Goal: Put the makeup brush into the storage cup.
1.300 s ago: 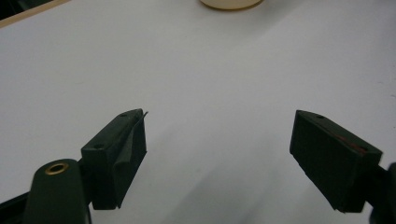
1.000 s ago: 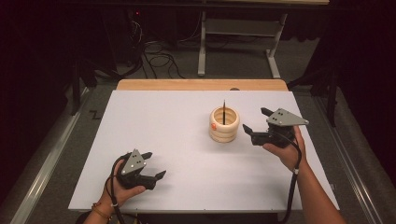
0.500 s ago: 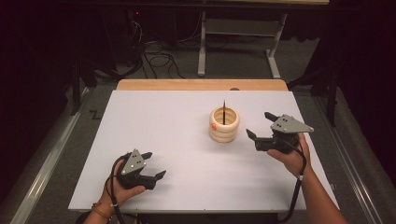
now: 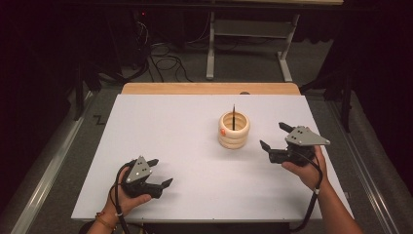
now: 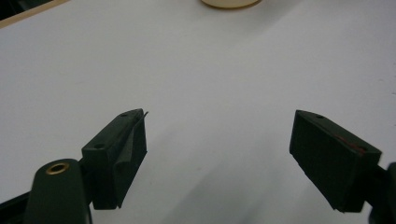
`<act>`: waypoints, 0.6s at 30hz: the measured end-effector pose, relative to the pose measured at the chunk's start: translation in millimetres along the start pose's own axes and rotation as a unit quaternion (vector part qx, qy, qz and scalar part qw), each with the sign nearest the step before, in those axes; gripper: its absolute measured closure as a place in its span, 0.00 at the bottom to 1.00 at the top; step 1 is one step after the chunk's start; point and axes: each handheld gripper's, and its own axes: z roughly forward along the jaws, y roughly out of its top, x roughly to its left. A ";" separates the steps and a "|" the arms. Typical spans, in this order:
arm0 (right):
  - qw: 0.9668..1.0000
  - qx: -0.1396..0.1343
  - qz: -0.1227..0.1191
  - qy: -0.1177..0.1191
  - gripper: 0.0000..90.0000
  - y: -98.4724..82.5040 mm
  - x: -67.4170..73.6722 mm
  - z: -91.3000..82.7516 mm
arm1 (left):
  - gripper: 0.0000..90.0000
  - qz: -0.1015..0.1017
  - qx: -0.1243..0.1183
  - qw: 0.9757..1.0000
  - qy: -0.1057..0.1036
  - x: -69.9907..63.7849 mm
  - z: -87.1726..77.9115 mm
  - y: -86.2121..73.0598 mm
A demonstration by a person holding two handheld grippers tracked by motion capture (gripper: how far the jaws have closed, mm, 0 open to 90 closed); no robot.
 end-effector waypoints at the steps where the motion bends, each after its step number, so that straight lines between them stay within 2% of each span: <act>1: 1.000 0.001 -0.002 0.000 0.19 -0.9 -0.4 -0.6 | 0.22 0.000 0.000 1.000 0.000 -0.1 0.0 0.0; 18: 1.000 0.011 -0.013 -0.007 0.19 -15.5 0.0 -14.7 | 0.22 0.002 0.003 1.000 -0.001 -1.5 1.1 0.1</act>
